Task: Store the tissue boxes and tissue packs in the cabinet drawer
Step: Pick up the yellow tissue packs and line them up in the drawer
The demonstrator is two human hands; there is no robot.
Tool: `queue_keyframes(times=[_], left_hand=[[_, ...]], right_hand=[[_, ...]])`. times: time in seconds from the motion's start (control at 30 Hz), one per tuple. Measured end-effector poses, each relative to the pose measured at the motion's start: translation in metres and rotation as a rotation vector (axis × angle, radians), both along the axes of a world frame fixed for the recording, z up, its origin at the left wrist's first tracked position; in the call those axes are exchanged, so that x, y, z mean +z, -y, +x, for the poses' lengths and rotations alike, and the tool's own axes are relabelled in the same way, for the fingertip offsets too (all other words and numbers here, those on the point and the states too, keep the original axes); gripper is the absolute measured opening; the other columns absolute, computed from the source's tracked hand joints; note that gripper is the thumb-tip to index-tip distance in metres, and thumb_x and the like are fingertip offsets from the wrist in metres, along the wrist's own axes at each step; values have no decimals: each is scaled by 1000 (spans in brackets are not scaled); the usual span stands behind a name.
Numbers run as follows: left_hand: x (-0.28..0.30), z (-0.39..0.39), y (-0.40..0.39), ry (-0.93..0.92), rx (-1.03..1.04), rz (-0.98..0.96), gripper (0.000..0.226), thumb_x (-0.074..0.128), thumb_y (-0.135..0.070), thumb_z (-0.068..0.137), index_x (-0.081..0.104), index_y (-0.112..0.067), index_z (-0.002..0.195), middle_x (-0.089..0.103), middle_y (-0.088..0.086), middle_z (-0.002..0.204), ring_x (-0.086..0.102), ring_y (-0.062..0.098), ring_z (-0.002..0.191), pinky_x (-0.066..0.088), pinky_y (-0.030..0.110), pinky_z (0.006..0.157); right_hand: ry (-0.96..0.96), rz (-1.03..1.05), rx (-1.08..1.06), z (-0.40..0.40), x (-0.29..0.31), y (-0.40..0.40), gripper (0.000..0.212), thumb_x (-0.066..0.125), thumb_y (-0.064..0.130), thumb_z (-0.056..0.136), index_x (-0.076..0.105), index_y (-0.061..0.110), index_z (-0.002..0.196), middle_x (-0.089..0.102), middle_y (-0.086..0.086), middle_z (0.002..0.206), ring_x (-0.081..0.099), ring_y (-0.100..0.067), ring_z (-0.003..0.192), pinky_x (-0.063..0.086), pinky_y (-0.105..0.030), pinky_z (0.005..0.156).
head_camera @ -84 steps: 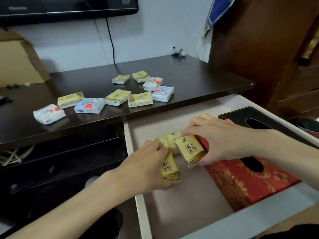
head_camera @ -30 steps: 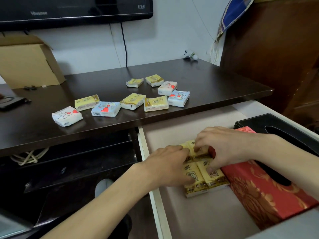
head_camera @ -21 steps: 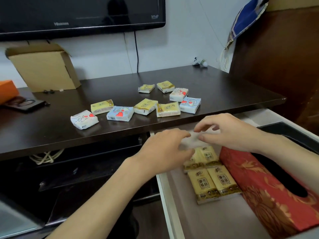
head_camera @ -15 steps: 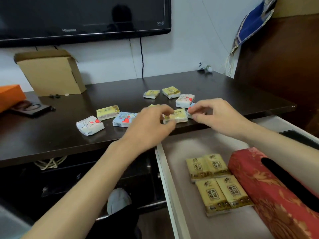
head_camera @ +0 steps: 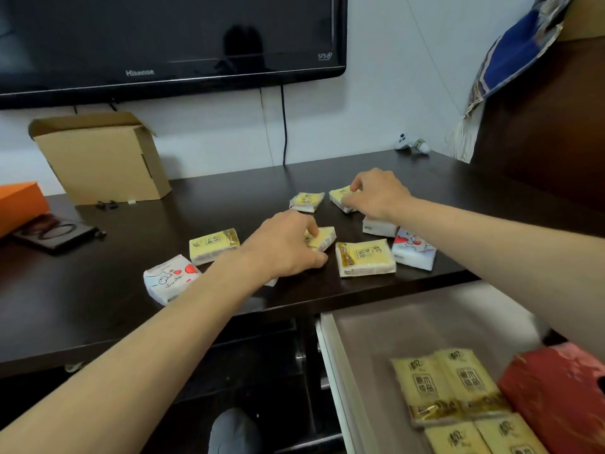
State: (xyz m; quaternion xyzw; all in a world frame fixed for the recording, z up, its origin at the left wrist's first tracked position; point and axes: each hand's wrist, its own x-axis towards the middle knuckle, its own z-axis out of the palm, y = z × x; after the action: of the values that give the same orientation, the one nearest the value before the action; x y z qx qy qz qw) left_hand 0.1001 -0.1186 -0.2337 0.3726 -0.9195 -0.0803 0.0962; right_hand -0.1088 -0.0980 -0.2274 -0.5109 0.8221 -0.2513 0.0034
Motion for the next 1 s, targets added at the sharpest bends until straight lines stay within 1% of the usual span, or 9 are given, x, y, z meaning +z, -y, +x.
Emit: queue_keyframes(times=[0.1, 0.27, 0.37, 0.47, 0.57, 0.7, 0.8, 0.9, 1.0], left_hand=[[-1, -4, 8, 1, -11, 20, 43, 76, -39, 78, 64, -29, 118, 56, -1, 125, 45, 13, 97, 38, 29, 77], [8, -4, 24, 44, -19, 25, 37, 74, -26, 81, 67, -30, 117, 59, 1, 127, 53, 19, 102, 39, 29, 78], [11, -3, 31, 34, 26, -17, 37, 75, -42, 80, 69, -24, 112, 63, 1, 121, 58, 21, 105, 42, 30, 78], [11, -6, 32, 49, 63, -8, 63, 61, -69, 81, 74, -10, 101, 68, 5, 99, 61, 19, 88, 45, 32, 67], [15, -5, 31, -13, 69, 70, 65, 47, -63, 90, 74, -4, 88, 64, 6, 77, 60, 19, 71, 42, 32, 58], [16, 3, 34, 59, 64, 55, 37, 51, -43, 93, 72, -15, 105, 71, 5, 102, 64, 21, 90, 54, 38, 78], [11, 2, 33, 115, 87, 17, 50, 51, -63, 87, 71, -20, 104, 68, 0, 104, 62, 20, 93, 53, 41, 81], [5, -4, 32, 116, 141, -88, 70, 46, -84, 75, 69, -21, 95, 63, -3, 97, 60, 19, 88, 52, 39, 74], [2, -11, 35, 95, 166, -169, 61, 55, -77, 74, 67, -24, 100, 54, -1, 107, 56, 22, 97, 50, 40, 77]], right_hand=[[-79, 78, -47, -2, -4, 20, 32, 66, 46, 88, 67, 15, 96, 66, -6, 109, 59, -33, 114, 47, -39, 83], [-114, 84, -82, -3, -8, 26, 29, 69, 36, 90, 65, 18, 112, 68, -6, 118, 62, -33, 111, 42, -37, 81], [-61, -63, -53, -3, 1, 17, 30, 68, 34, 87, 65, 21, 114, 65, -4, 123, 61, -31, 112, 39, -36, 78], [-32, -99, 52, -1, 8, 2, 44, 68, 44, 86, 59, 23, 124, 54, -3, 132, 57, -28, 115, 40, -38, 82], [-65, -48, 166, 4, 5, -17, 51, 64, 53, 87, 55, 27, 129, 48, -1, 137, 56, -26, 116, 43, -41, 85], [-179, -72, 244, 13, -4, -37, 42, 58, 58, 86, 57, 33, 119, 50, 7, 134, 57, -21, 104, 38, -38, 77], [-243, -70, 250, 19, -9, -42, 37, 57, 62, 87, 57, 34, 111, 50, 10, 122, 58, -19, 94, 35, -35, 70], [-283, -52, 256, 22, -14, -41, 38, 59, 65, 87, 59, 34, 109, 52, 10, 121, 59, -18, 93, 36, -34, 67], [-253, -46, 257, 21, -16, -40, 36, 65, 62, 85, 59, 36, 109, 51, 11, 123, 54, -15, 93, 35, -34, 68]])
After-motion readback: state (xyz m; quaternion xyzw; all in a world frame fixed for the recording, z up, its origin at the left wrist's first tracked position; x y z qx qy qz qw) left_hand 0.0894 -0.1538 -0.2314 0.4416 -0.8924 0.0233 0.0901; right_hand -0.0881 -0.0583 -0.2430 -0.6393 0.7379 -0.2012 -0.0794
